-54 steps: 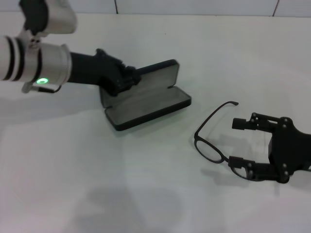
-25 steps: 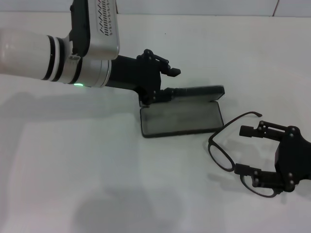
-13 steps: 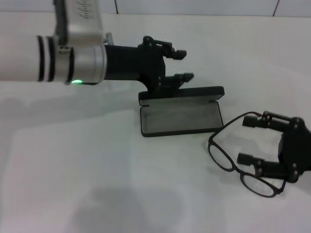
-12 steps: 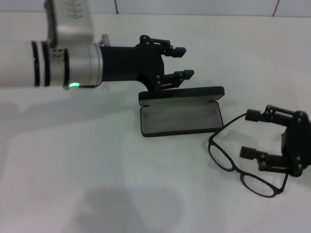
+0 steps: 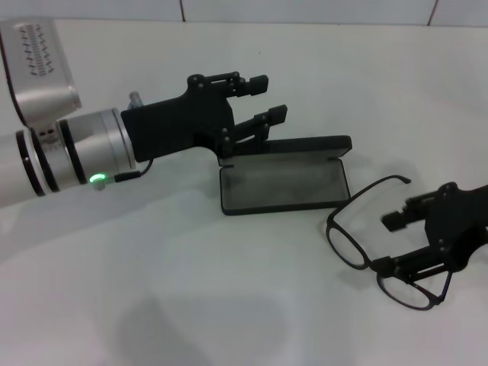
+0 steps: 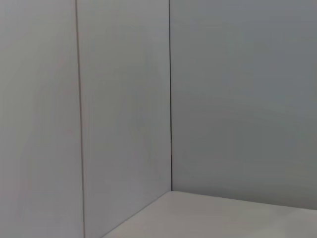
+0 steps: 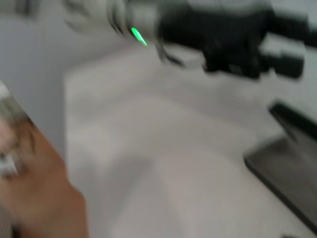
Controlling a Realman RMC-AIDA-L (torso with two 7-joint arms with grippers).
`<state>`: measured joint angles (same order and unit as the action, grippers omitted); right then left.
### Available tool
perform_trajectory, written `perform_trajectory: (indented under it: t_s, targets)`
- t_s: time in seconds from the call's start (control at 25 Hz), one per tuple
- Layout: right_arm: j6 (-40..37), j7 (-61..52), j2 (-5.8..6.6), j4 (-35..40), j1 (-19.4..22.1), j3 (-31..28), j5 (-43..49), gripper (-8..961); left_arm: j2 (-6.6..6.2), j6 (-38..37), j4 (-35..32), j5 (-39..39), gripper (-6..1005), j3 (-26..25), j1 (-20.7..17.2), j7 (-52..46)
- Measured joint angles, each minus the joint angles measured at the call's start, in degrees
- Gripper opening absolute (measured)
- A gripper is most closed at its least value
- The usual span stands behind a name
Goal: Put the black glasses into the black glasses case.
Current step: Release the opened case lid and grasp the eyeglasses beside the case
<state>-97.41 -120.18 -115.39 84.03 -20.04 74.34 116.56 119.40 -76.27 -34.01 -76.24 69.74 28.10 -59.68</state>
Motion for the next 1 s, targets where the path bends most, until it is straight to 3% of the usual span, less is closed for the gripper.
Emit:
perform_trajectory:
  t_s: [0.12,0.28,0.52,1.0]
  targets:
    - [-0.09,-12.72,-0.13,5.87,-3.89,6.19,10.98,746,0.05,-0.02,-0.01,-0.28,501,-0.02,-0.14,0.01]
    - [0.26,-20.27,-0.39,6.65,-7.73,12.23,17.65,746,0.01,-0.04,0.01,-0.52,501,-0.04,0.10,0.02]
    - [2.14,-24.16,-0.53,6.94,-9.27,19.07,20.50,669,-0.19,-0.08,0.04,-0.68,500,-0.05,0.33,-0.20]
    - [8.30,-26.74,-0.72,0.91,-10.93,27.10,23.81,613,-0.08,-0.01,0.10,-0.74,500,0.37,0.37,0.12]
